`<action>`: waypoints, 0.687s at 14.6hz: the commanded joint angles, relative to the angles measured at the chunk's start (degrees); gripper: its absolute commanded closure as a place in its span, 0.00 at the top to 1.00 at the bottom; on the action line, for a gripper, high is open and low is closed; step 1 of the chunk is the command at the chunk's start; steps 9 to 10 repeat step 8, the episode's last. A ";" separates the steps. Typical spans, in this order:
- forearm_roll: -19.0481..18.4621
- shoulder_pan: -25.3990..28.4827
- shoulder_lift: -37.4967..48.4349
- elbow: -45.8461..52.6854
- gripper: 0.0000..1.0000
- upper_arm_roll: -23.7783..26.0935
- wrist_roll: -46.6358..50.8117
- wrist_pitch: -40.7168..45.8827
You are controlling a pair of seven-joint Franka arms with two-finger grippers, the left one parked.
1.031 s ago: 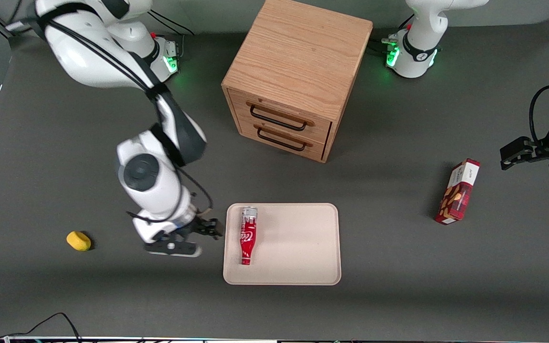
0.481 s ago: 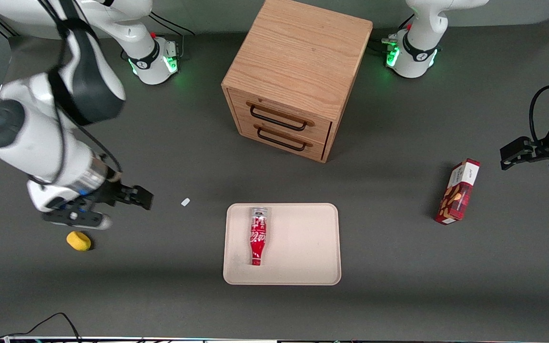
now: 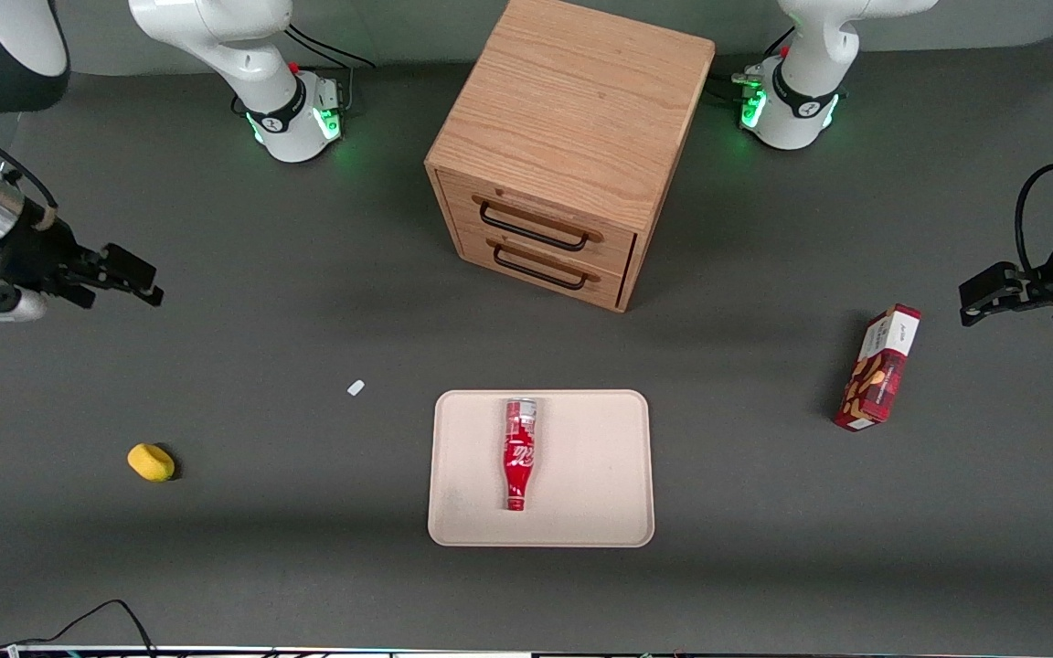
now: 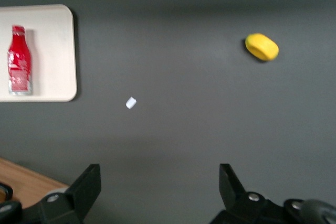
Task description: Place coke bottle on tray
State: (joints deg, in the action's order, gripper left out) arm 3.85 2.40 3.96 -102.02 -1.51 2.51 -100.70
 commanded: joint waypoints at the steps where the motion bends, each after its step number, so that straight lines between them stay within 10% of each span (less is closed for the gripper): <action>1: -2.17 0.15 1.93 -1.17 1.00 -0.51 -2.77 2.17; 10: -2.88 1.73 -0.09 3.57 1.00 -0.33 3.28 2.18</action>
